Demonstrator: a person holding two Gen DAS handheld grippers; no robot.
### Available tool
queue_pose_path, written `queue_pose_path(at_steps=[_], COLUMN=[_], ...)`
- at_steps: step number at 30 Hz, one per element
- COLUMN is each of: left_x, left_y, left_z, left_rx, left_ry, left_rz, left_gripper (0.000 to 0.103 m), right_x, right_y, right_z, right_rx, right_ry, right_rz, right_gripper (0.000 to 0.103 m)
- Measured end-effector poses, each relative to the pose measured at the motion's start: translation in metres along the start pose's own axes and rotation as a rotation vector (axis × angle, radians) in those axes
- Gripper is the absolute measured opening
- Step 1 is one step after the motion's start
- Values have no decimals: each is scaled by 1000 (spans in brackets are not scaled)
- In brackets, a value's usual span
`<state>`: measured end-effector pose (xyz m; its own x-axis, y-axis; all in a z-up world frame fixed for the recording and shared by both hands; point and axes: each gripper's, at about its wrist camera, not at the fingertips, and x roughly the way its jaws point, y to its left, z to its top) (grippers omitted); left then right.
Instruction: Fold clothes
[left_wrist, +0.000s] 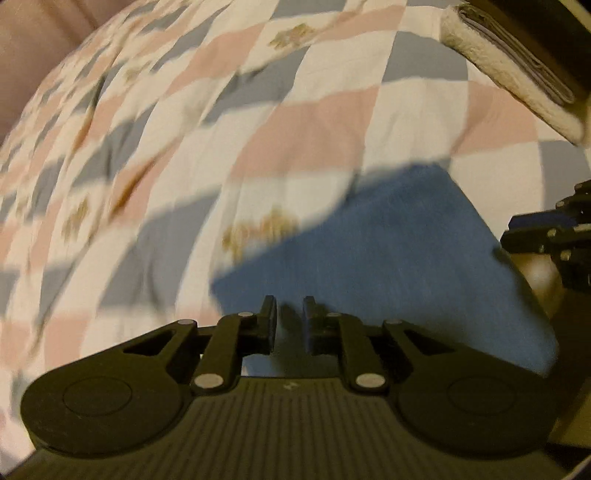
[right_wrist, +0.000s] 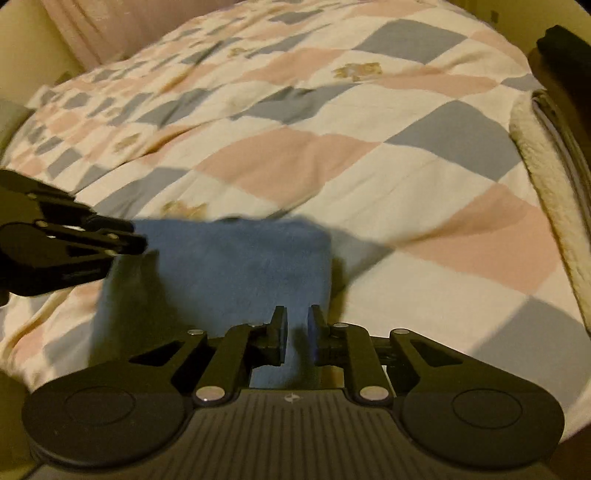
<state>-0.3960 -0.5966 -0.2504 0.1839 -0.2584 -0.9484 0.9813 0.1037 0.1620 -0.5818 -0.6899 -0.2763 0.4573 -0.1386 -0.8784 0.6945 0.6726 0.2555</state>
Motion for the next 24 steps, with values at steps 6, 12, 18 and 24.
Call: queue_pose_path(at_steps=[6,12,18,24], left_x=[31,15,-49,-85], left_y=[-16,-17,-16,-18], left_z=[-29,-19,-16,-21], left_rx=[-70,-103,-159,-206], left_ry=[124,138,47,27], left_rz=[13,84,96,97], left_gripper=[15,26,41,45], right_x=[25,24,-21,-44], right_y=[16,22,24,32], right_z=[-40,-23,-17,-18], right_rx=[-81,-111,-89,-85], right_ry=[144,155,105,94], right_rz=[-65,-80,-56,-47], right_gripper=[17,25,50,65])
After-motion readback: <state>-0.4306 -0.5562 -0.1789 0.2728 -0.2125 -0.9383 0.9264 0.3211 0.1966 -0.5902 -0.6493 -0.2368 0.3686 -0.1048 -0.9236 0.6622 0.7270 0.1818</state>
